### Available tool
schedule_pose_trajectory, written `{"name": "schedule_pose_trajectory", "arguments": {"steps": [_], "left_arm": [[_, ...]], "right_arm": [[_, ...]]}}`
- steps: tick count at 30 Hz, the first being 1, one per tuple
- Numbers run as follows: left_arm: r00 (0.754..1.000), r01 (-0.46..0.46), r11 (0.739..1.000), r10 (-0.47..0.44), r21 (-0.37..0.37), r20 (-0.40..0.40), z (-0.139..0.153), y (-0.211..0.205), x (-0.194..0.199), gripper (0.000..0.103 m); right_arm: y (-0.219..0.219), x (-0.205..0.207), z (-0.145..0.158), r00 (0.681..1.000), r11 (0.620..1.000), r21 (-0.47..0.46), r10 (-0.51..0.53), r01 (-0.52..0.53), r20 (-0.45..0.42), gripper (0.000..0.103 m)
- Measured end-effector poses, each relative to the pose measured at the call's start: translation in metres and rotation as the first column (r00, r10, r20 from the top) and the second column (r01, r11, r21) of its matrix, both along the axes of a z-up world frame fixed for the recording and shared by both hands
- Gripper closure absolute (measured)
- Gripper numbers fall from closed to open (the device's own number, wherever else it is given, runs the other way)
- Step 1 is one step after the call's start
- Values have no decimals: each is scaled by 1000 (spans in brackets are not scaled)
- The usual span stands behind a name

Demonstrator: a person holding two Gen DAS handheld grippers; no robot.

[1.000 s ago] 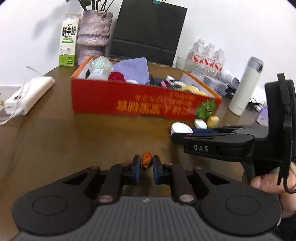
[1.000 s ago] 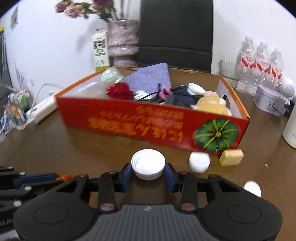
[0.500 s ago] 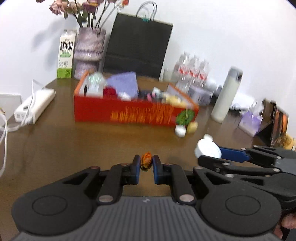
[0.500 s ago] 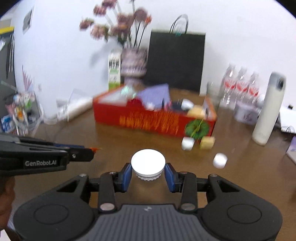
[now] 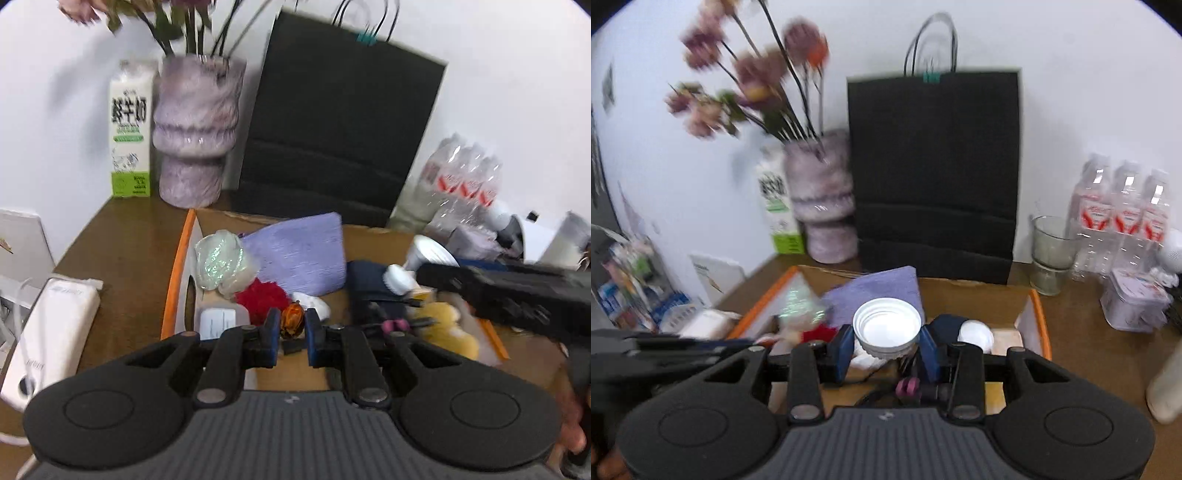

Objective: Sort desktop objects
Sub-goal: 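Carry the orange piece into the box with left gripper while right carries the white cap, then open both grippers and withdraw them from the box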

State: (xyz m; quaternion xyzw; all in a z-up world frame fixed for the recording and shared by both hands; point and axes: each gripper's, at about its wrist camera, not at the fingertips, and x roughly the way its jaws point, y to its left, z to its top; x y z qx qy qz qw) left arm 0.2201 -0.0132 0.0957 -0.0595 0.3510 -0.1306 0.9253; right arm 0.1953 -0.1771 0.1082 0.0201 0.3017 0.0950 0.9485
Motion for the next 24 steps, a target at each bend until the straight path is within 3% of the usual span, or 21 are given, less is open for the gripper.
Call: {"name": "schedule_pose_trajectory", "arguments": {"steps": [4,7,8,10,12,18,24], "left_arm": [[997,14,1000,-16,-25,-73,-16,2,29,88],[997,33,999,-32,11,-68,-22,-2,34,84],[997,37,999,-36,9,-62,-23,-1,35,80],[997,36,999,-37,-12,-62,-23,0,36,64],[998,23,1000,-24,-20,-62,-21,1,39,64],[998,-57,997,56,-53,-34,-5,9,12,60],[995,-95,991,99,-94,30,-8,-1,-82,50]], "right_arm": [[11,68,-33,994,1000,-23,-9,6,-113,65],[16,95,-56,978,1000,-25,-15,10,-209,64],[15,98,-60,976,1000,-24,-23,18,-215,60],[13,97,-61,978,999,-19,-36,33,-206,41],[7,93,-55,982,999,8,-49,51,-182,38],[-8,46,-30,991,998,14,-59,61,-119,38],[-16,-57,-29,997,997,8,-76,76,-30,34]]}}
